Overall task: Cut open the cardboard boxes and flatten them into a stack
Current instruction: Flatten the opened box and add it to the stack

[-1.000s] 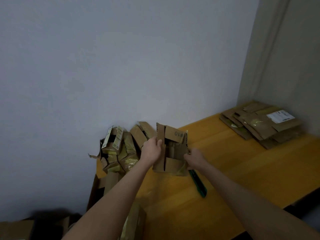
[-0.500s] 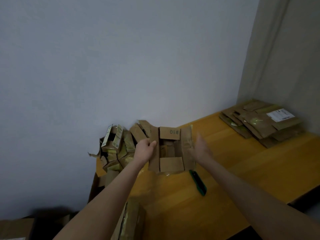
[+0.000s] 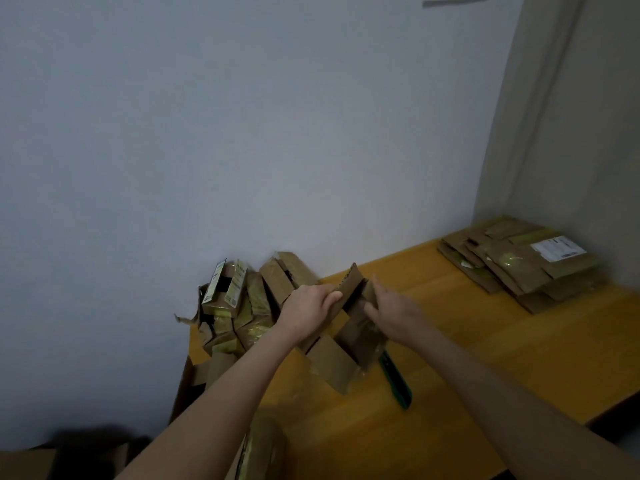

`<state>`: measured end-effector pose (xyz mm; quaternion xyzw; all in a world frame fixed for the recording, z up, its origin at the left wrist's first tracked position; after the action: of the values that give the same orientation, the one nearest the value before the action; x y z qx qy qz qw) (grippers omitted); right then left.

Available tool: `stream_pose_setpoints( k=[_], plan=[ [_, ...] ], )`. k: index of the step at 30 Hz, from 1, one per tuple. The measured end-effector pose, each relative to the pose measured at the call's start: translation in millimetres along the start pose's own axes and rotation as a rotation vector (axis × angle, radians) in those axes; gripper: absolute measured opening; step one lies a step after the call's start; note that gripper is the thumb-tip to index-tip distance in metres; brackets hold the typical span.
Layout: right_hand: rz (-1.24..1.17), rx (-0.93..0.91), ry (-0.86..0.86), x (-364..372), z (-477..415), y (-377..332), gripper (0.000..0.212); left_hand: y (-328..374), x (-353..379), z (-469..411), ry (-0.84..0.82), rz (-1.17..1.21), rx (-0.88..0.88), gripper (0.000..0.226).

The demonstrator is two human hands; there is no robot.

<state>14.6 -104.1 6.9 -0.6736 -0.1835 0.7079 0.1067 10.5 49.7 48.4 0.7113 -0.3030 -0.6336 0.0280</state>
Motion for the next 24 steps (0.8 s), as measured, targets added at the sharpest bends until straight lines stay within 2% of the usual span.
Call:
stream_pose_setpoints(
  k=[1,2,4,7,8,10,12,14,17,19,22,24],
  plan=[
    [-0.145,-0.005,0.021,-3.7,0.7,1.5,0.041,-3.9,-2.2,1.0,-0.004,-0.028,0.006,0.034],
    [-0.321,0.018,0.054,-7.3,1.1,5.8,0.035,-7.4,-4.6,2.9,-0.005,-0.059,0.014,0.034],
    [-0.564,0.098,0.122,-12.6,3.0,15.9,0.041,-13.3,-10.7,7.0,0.015,-0.115,0.027,0.03],
    [-0.676,0.191,0.16,-11.1,8.5,23.8,0.045,-26.9,-27.6,11.7,0.169,-0.154,-0.04,0.029],
    [-0.703,0.22,0.179,-9.8,9.2,26.6,0.045,-34.2,-34.4,15.1,0.25,-0.097,-0.098,0.035],
    [-0.763,0.275,0.235,-9.3,11.5,33.9,0.045,-58.1,-35.6,24.2,0.326,0.219,-0.31,0.063],
    [-0.853,0.297,0.271,-10.3,13.4,38.1,0.045,-80.6,-20.3,36.6,0.28,0.628,-0.56,0.088],
    [-0.939,0.288,0.285,-12.3,15.1,37.4,0.041,-90.8,-4.0,41.3,0.156,0.767,-0.672,0.095],
    [-1.007,0.236,0.293,-17.6,19.9,27.9,0.03,-89.8,3.2,34.8,0.059,0.758,-0.663,0.089],
    [-1.053,0.201,0.279,-19.6,21.4,21.3,0.027,-88.3,-3.7,27.2,0.097,0.665,-0.661,0.085],
    [-1.125,0.196,0.258,-23.6,19.5,17.4,0.027,-89.1,-22.7,21.1,0.197,0.389,-0.711,0.085],
    [-1.177,0.218,0.25,-24.6,17.5,18.1,0.025,-88.9,-28.9,16.9,0.218,0.351,-0.69,0.077]
  ],
)
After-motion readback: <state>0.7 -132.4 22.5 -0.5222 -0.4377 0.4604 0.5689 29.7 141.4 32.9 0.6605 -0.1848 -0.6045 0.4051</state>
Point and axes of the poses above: each hand's wrist, its own z-axis away from the middle knuckle, its own x-axis out of the palm, y = z × x, the point moved 7 cm from there along -z, towards the middle knuckle, and after that the axes turned 4 degrees about z, right-handed, at the moved point
